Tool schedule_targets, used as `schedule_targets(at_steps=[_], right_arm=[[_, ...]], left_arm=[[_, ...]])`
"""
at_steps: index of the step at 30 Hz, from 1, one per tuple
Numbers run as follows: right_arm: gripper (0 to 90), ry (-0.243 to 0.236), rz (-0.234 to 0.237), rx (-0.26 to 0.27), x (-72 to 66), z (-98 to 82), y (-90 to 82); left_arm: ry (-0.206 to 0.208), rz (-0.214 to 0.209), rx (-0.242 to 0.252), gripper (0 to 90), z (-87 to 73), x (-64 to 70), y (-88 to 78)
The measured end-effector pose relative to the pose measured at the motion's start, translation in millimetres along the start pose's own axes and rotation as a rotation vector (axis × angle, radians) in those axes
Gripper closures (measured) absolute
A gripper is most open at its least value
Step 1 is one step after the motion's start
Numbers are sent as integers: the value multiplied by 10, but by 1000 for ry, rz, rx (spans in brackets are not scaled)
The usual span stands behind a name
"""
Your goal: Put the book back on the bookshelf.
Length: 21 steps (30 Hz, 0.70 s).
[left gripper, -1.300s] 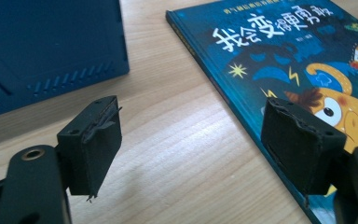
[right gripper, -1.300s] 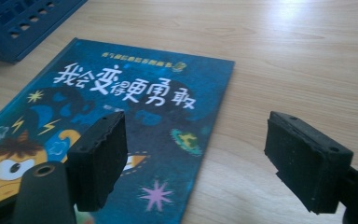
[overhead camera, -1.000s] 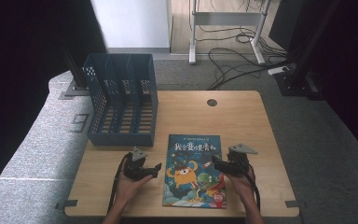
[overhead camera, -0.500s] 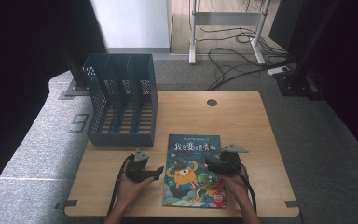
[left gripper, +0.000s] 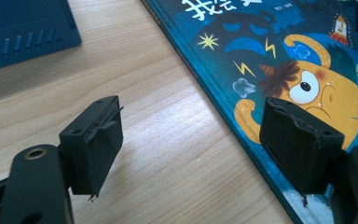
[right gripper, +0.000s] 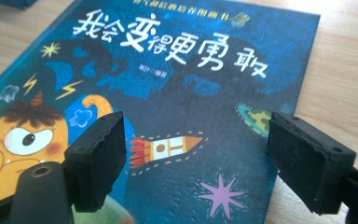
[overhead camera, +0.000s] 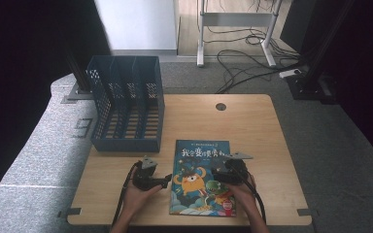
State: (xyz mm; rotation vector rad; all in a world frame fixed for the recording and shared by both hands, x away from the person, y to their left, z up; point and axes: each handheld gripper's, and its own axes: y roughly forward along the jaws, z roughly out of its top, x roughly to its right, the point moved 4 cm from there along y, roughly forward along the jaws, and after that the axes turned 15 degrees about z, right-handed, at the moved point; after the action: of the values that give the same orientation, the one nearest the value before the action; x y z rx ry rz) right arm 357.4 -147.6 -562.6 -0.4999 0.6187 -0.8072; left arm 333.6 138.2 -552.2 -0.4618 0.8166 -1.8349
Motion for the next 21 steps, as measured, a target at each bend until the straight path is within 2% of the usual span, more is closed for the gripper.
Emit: schedule_targets(at_steps=[3,7,11,17,21], right_arm=[[188,3,-3,-8,2,-11,8],[181,6,-13,-7,17,-10,7],[172,9,-22,-14,28,-14,-6],[171,33,-32,-43,83,-58,5],[154,26,-40,-58,59,-64,28]], left_arm=[[-9,-7,-11,217,-6,20,19],[6,-16,-20,219,-13,42,23],[4,-19,-27,216,-20,63,39],[10,-42,-16,217,-11,80,28],[4,-43,-14,221,-8,76,36]])
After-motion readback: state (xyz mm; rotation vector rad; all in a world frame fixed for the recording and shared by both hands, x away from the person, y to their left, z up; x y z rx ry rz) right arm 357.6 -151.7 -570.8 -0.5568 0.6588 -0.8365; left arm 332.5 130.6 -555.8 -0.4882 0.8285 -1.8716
